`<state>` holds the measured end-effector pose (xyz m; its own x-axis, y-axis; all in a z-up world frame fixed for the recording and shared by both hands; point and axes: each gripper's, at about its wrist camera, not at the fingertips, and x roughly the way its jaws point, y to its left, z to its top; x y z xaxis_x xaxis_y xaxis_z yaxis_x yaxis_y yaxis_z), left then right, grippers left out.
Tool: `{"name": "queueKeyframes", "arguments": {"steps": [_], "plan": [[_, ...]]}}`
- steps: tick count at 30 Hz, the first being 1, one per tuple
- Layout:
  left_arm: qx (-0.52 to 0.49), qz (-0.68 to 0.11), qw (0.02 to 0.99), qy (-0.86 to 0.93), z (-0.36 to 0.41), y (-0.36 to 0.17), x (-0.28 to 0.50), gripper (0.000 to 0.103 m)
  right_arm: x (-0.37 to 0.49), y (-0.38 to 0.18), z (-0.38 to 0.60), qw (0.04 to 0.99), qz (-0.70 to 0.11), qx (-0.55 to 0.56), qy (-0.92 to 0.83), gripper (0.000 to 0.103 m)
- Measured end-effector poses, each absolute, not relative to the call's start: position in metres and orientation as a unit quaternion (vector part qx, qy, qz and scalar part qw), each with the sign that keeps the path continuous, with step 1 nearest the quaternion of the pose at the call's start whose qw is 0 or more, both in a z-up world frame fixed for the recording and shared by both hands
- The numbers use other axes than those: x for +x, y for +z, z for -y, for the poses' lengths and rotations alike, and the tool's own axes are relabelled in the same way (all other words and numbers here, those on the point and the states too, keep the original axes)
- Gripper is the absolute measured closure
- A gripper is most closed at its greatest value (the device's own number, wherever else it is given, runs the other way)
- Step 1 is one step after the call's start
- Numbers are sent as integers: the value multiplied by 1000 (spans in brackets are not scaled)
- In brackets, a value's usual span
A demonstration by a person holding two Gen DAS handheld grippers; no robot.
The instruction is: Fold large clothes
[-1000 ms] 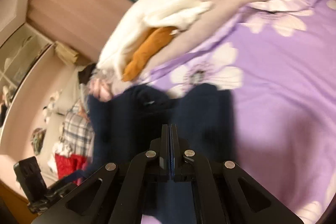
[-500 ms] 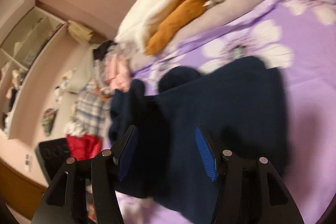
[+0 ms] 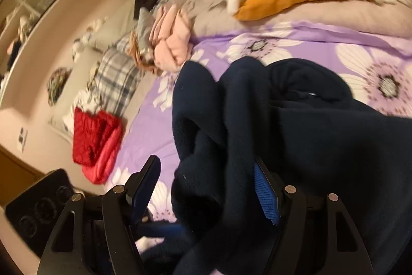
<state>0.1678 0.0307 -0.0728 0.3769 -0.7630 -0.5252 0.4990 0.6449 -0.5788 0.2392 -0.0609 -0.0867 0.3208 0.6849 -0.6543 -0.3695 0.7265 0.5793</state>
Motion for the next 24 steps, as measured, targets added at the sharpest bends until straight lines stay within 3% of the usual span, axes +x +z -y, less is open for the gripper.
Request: {"name": "queueKeyframes", "arguments": {"steps": [1,5,9,15,24], "plan": [[-164,-404,813,-385,-32,-74,169,4,241,-89,58,792,-484,158,336,33],[-160,-406,811,-389,-31,-75,170,4,239,-91,66,793,-471,159,351,58],[-146,-407,814,-389,-28,-76,169,4,225,-83,64,820,-444,119,340,73],[-165,-386,812,-405,-43,-55,155,4,203,-77,76,860,-403,102,295,77],[-169,-367,836,-371,-64,-29,152,4,155,-49,189,894,-317,223,227,78]]}}
